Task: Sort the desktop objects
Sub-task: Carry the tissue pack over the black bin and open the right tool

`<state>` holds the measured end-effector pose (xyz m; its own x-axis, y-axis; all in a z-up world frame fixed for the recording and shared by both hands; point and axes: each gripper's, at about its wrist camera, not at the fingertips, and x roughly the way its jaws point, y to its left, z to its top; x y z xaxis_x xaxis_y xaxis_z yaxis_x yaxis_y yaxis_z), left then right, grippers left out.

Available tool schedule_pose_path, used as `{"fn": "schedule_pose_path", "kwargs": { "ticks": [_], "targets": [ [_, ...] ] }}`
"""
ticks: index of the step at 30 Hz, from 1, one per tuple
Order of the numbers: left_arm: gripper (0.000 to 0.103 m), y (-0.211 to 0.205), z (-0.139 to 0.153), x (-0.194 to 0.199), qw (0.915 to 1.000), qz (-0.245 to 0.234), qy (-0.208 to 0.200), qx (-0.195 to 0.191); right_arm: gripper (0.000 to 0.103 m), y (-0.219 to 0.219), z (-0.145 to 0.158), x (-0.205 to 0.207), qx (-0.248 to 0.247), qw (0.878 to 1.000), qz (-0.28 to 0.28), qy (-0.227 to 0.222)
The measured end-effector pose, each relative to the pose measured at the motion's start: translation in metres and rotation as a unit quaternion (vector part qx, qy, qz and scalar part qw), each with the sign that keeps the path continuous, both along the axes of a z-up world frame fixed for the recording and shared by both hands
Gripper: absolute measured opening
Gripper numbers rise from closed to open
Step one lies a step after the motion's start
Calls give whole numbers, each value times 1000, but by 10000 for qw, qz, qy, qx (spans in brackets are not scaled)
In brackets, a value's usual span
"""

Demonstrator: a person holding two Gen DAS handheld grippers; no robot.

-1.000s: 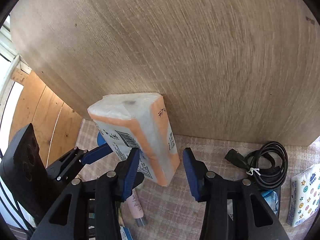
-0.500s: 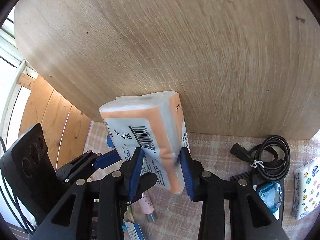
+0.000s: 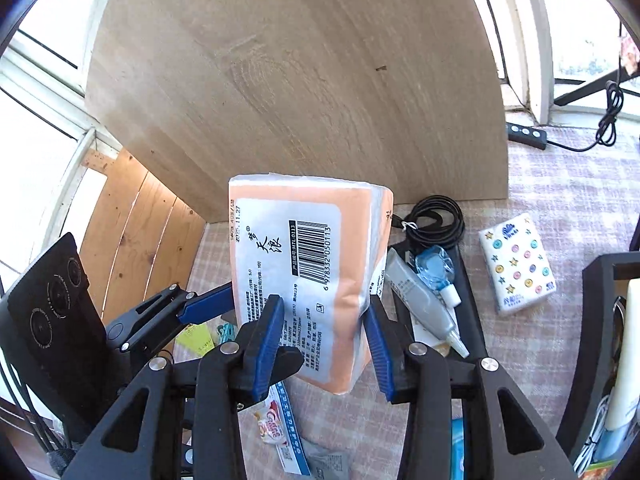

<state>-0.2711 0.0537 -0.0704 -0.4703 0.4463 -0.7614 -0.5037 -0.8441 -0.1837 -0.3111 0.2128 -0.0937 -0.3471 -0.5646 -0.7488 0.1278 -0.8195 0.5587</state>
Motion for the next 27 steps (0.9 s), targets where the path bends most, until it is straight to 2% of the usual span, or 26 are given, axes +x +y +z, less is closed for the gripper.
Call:
{"fn": "schedule_pose_path", "kwargs": {
  "ticks": [8,13,17,21,27],
  "targets": [
    [66,108,20,29,9969,-766,-16,176,39,99,23,50,78,9987,-504,20],
    [66,189,10,32,9923,-1180,-175,328,40,161,34,75,369,9955,-872,8],
    [66,245,2,36,9884,-1424,-354,385,40,210,30,91,542,9912,-1201,-145],
    [66,284,-6,41,9854,-1591,-485,352,40,247,24,101,716,9870,-1420,-238],
    [66,318,-15,47,9833,-1707,-607,161,40,282,15,105,971,9801,-1693,-362]
  ]
}}
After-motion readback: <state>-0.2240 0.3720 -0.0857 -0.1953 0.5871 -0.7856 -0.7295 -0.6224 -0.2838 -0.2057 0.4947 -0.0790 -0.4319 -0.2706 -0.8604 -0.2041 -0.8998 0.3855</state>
